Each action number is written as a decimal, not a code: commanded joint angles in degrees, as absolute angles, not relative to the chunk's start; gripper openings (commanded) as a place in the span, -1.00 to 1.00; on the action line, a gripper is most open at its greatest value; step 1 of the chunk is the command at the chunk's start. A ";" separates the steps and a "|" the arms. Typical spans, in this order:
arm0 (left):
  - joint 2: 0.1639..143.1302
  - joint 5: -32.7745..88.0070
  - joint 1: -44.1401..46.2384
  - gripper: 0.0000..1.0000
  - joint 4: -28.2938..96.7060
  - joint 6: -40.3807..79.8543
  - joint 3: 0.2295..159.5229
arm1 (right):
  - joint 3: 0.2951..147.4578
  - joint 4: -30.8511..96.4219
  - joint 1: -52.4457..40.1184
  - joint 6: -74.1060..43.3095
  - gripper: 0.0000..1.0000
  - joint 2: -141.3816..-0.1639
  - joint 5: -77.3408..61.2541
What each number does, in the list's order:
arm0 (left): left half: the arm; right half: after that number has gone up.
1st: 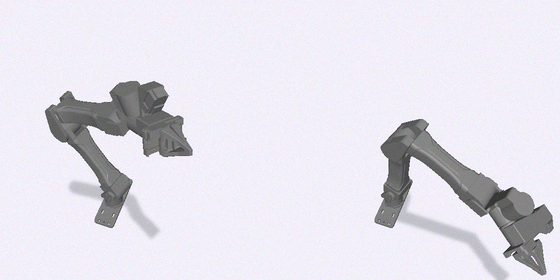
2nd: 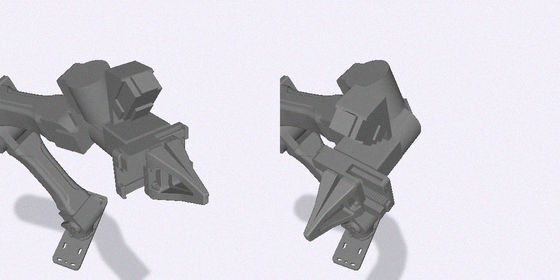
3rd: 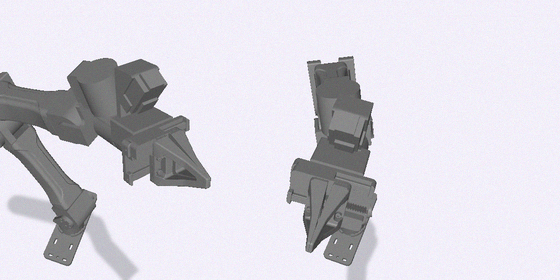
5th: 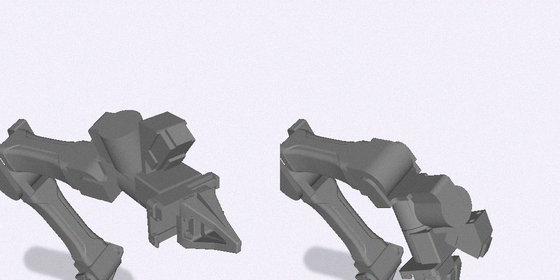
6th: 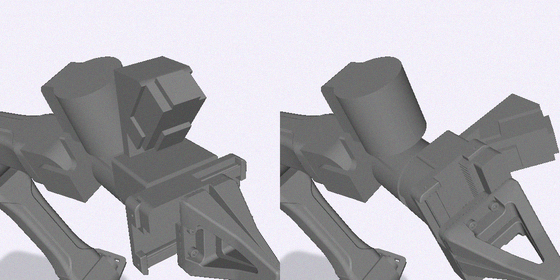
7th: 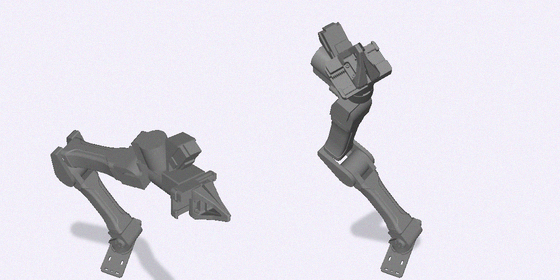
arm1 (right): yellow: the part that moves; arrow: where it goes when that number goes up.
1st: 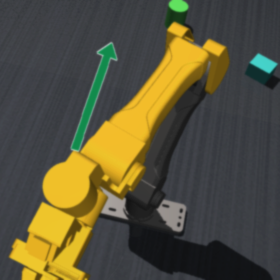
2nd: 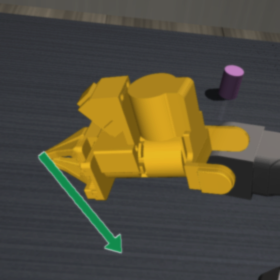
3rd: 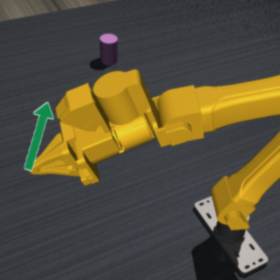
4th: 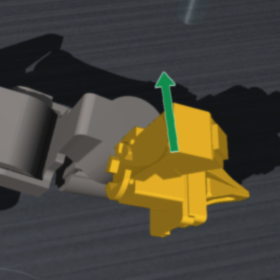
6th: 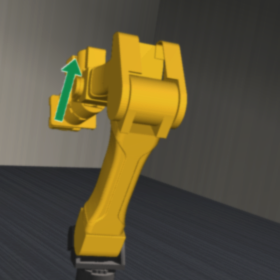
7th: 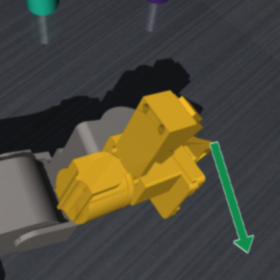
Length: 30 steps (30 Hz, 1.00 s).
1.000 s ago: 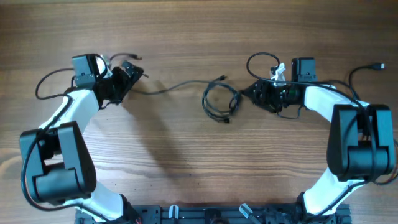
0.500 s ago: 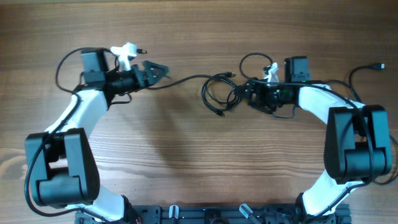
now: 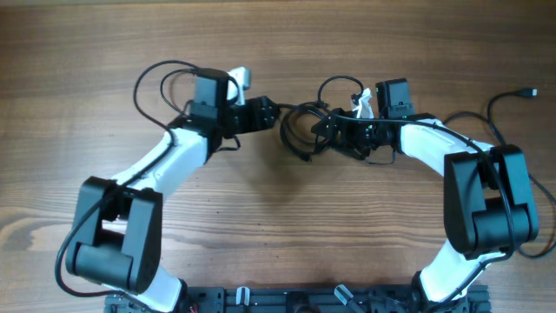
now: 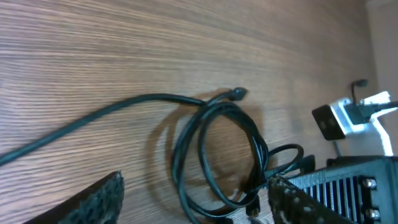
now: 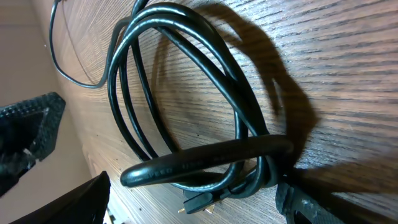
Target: Untangle cables
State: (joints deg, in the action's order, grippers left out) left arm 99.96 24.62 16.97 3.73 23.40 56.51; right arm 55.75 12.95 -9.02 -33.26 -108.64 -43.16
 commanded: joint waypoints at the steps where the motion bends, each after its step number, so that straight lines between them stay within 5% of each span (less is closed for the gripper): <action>1: 101.30 16.47 21.02 0.61 2.48 23.46 56.25 | 53.87 13.96 -9.58 -34.11 0.80 -111.31 -37.08; 6: 106.00 9.61 26.02 0.53 0.23 26.41 56.25 | 53.87 13.96 -9.58 -34.09 0.92 -111.31 -37.06; 10: 108.05 6.07 27.44 -0.35 0.16 26.39 56.25 | 53.87 13.98 -9.58 -34.04 0.86 -111.31 -37.47; 15: 109.95 5.96 27.55 -0.72 4.32 27.55 56.25 | 53.89 11.18 -9.56 -32.08 0.67 -111.31 -45.80; 30: 109.95 8.51 27.53 -0.74 24.34 32.73 56.25 | 53.89 7.84 -6.72 -30.46 0.73 -111.31 -67.18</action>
